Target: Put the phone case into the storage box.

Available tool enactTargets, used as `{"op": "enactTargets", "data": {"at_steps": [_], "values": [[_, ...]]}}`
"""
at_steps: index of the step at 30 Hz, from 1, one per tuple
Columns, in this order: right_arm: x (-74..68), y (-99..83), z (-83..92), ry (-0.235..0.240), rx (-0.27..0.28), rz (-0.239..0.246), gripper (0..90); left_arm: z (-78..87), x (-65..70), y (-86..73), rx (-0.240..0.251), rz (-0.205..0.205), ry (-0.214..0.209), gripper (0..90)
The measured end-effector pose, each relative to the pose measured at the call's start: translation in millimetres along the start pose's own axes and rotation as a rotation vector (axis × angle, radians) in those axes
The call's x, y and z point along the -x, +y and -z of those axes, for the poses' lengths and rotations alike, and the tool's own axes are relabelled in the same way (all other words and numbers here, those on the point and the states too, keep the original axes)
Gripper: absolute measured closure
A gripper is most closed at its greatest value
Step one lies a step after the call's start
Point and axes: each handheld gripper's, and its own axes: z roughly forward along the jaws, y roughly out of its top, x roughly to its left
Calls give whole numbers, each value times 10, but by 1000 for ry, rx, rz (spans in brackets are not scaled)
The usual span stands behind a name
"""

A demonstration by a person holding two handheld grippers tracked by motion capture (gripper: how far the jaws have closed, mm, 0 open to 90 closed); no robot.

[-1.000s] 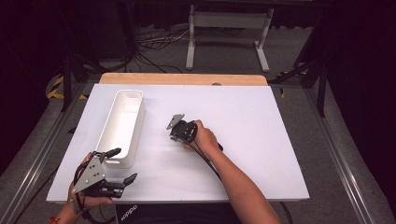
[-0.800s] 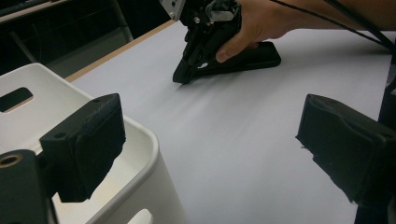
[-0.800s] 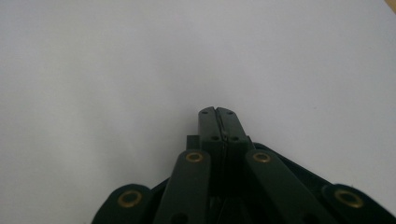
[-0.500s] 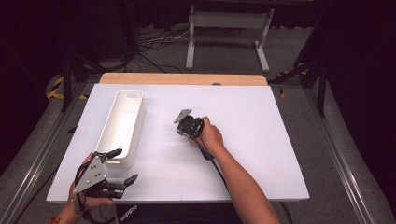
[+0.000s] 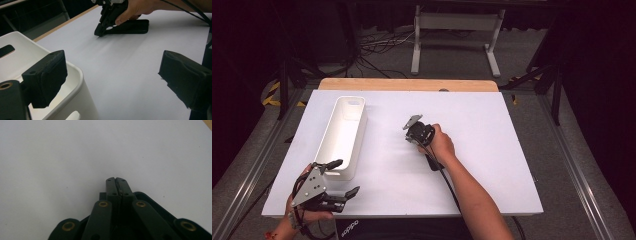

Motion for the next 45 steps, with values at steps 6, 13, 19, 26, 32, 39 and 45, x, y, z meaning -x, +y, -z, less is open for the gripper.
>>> {"op": "enactTargets", "data": {"at_steps": [6,13,19,26,32,39,45], "values": [[62,-24,106,15,60,-41,842,-16,4,-2,-4,2,-7,86],[162,-64,268,26,112,-78,763,-11,4,-3,-5,2,-8,86],[388,-177,441,9,157,-173,629,-16,1,-5,-6,4,-9,86],[579,-344,460,-30,109,-282,282,-24,6,-3,-14,-2,-10,85],[662,-463,361,-22,38,-360,173,-23,1,-9,-13,7,-17,83],[723,-563,293,2,35,-425,357,-39,13,-13,-18,3,-17,83],[773,-621,240,-19,45,-445,527,-61,20,-17,-37,-12,-29,83]]}}
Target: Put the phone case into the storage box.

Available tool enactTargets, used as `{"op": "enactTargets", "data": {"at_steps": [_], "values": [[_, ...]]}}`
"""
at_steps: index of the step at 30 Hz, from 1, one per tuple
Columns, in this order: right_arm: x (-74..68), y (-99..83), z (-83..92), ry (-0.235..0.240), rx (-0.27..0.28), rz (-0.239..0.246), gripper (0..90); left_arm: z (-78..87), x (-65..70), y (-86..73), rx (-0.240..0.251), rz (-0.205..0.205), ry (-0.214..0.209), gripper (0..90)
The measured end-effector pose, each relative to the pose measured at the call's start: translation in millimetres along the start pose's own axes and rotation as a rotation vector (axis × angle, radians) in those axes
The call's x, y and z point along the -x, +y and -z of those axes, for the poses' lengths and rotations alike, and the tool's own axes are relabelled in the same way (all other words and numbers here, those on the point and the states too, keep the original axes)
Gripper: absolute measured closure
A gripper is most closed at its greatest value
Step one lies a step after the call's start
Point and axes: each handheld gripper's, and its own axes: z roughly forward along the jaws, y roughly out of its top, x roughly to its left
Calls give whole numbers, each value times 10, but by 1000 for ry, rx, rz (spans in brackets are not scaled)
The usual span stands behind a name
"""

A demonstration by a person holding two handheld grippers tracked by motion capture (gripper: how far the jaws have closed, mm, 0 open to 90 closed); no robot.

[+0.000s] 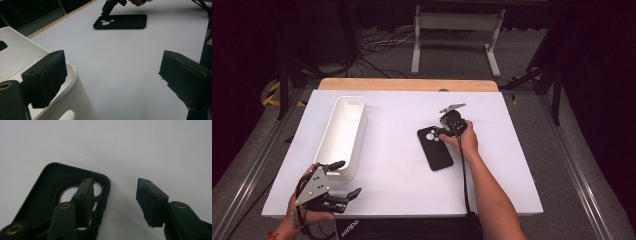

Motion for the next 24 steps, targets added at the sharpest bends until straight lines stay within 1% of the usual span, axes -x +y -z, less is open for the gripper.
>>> {"op": "enactTargets", "data": {"at_steps": [1,2,5,7,8,10,11,16,17,19,24], "values": [[12,-6,-11,13,2,1,545,-3,4,-1,-2,5,-2,84],[11,-9,-17,24,3,-5,553,-5,3,0,-3,1,-2,83],[-3,-3,-27,44,21,-3,559,-11,-2,-4,-1,-1,-1,84],[-23,6,-42,38,19,1,573,-13,5,-5,-1,5,-4,84],[-35,11,-58,31,15,8,587,-9,5,-2,-7,0,-5,84],[-67,13,-101,29,-6,29,636,-7,7,-2,-7,-4,-3,84],[-73,11,-111,25,-5,31,657,-7,5,-4,-9,-3,-2,84],[-57,1,-128,26,4,16,698,-17,11,-8,-17,-3,-11,84],[-59,2,-128,23,4,14,715,-23,21,-11,-13,1,-11,83],[-64,8,-129,15,1,22,778,-25,22,-8,-16,-1,-12,81],[-75,10,-133,1,4,25,803,-27,15,-10,-24,1,-14,80]]}}
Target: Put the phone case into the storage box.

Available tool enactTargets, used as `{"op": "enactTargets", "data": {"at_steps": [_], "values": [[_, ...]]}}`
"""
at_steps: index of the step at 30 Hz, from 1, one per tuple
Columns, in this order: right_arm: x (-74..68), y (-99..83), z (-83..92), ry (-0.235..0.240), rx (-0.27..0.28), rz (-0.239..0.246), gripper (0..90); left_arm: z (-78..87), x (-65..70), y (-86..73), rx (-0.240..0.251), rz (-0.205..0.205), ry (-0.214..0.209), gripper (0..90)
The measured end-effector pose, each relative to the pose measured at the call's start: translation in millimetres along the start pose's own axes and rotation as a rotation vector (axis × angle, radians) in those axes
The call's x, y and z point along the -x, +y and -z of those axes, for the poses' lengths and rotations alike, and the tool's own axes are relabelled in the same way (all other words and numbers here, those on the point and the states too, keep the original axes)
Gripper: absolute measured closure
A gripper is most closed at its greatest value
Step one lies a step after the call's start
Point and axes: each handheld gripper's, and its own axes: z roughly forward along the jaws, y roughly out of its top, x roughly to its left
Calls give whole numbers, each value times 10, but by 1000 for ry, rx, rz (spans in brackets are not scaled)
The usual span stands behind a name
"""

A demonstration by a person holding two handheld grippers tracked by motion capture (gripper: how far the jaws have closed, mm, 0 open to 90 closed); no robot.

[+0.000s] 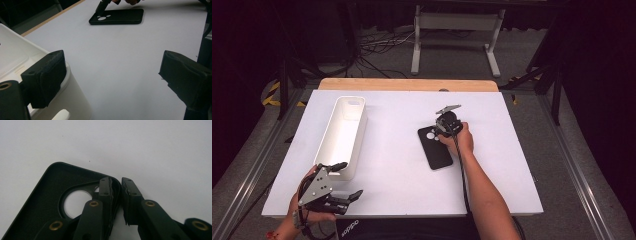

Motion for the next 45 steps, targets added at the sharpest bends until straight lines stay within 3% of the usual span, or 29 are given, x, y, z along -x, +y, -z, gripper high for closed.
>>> {"op": "enactTargets", "data": {"at_steps": [9,13,19,26,31,35,40,45], "values": [[-10,-15,42,-8,52,-23,838,20,-5,10,21,3,5,80],[-40,-3,123,-27,66,4,844,36,-2,25,27,16,-3,80],[-104,9,319,-44,127,36,887,44,-10,40,47,43,-4,80],[-152,3,447,-50,164,66,898,64,-11,55,52,48,-11,80],[-167,-15,400,-39,144,72,899,47,-7,53,49,54,-17,80],[-176,-43,265,-30,89,63,893,47,-3,53,48,50,-20,81],[-192,-69,139,-44,38,87,894,43,-5,49,49,53,-25,81],[-182,-70,138,-44,41,85,894,40,-5,48,44,49,-29,81]]}}
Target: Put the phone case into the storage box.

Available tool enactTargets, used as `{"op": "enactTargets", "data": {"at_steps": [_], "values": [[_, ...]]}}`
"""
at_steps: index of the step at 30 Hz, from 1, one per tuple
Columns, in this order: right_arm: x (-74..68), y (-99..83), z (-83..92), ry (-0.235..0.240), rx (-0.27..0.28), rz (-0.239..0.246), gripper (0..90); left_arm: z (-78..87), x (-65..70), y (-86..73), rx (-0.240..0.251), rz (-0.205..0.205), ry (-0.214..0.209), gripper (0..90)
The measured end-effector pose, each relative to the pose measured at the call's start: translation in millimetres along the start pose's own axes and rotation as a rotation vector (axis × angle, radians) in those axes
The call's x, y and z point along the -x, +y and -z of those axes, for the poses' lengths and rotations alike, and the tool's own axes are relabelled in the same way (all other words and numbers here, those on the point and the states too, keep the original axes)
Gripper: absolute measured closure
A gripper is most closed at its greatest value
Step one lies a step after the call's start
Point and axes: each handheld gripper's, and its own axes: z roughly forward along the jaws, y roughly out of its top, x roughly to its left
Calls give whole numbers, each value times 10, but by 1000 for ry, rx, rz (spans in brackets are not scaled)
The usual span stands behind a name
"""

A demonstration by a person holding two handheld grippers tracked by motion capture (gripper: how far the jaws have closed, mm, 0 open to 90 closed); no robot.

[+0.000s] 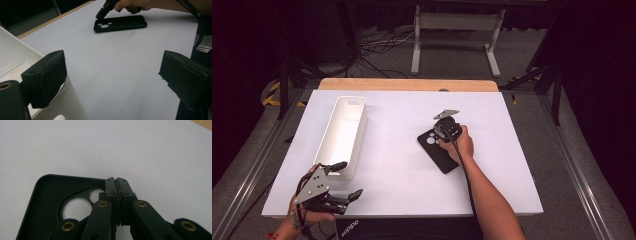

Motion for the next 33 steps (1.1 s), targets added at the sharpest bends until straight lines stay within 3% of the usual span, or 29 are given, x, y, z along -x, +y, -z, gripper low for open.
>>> {"op": "enactTargets", "data": {"at_steps": [8,16,27,33], "values": [[5,-6,12,27,3,-6,889,-4,-5,-1,-4,-4,0,82],[-39,23,53,-7,10,38,899,8,-1,3,5,1,2,83],[-110,76,489,-53,155,62,900,-37,23,114,45,50,-25,91],[-97,30,699,-74,229,52,900,-99,74,292,58,41,-56,98]]}}
